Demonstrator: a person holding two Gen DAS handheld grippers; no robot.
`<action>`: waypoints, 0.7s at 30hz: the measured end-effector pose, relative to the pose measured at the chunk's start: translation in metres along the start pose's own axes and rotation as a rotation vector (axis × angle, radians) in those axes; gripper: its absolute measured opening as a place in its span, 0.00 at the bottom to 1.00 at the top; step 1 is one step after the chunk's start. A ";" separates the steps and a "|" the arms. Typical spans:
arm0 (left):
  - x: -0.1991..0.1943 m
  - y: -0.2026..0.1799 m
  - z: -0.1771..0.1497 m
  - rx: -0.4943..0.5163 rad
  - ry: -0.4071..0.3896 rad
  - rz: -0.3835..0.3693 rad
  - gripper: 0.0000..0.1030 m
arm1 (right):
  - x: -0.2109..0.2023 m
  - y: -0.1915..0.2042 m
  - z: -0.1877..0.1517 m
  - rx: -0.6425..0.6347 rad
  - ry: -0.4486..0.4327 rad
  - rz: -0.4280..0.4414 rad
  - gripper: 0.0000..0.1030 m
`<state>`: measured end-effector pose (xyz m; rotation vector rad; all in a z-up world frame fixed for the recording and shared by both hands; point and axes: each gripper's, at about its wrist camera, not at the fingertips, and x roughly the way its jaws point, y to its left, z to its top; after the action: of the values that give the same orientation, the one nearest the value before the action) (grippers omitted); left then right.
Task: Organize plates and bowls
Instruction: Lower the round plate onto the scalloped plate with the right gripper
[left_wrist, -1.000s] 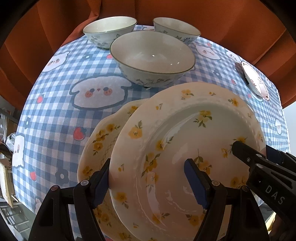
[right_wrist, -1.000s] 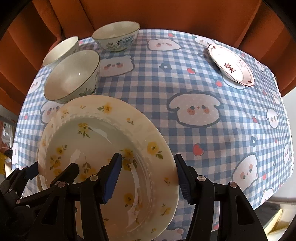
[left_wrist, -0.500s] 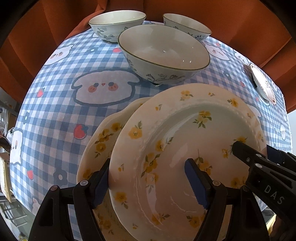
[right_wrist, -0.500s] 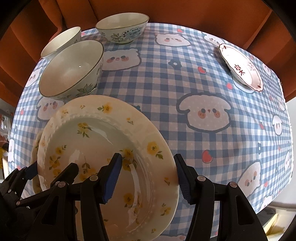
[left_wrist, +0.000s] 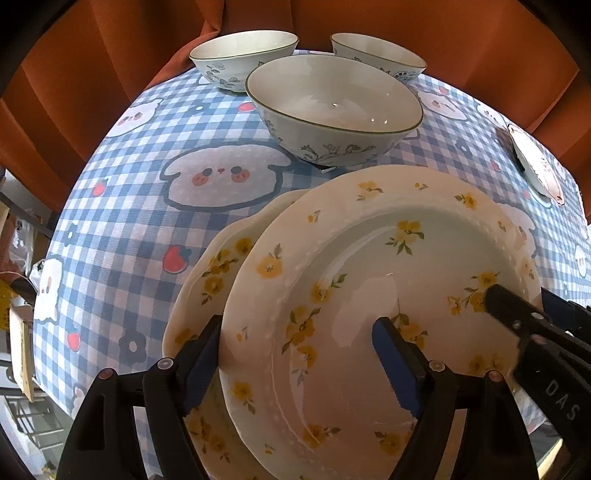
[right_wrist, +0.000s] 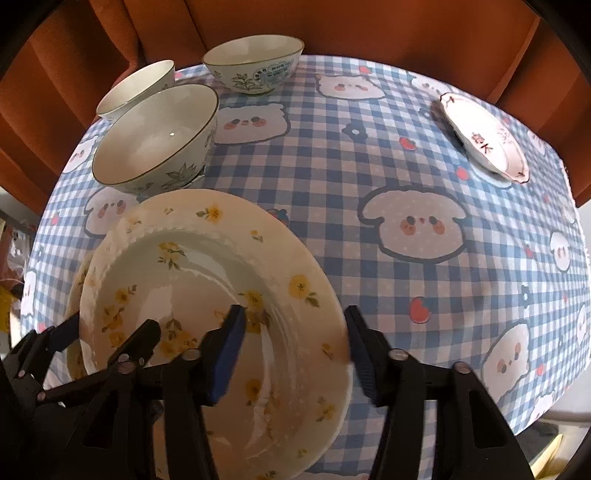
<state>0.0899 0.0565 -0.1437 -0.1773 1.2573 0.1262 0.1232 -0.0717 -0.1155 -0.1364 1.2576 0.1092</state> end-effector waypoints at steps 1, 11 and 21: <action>0.000 -0.001 -0.001 0.001 0.000 0.005 0.80 | -0.001 -0.002 -0.001 0.000 -0.004 0.007 0.45; -0.012 0.001 -0.010 -0.003 -0.015 0.047 0.79 | -0.004 -0.002 -0.010 -0.016 -0.023 0.019 0.39; -0.021 0.012 -0.015 0.008 -0.040 0.044 0.79 | 0.002 0.013 -0.020 -0.005 -0.007 0.019 0.39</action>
<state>0.0672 0.0656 -0.1289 -0.1391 1.2226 0.1621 0.1034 -0.0624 -0.1239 -0.1279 1.2519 0.1291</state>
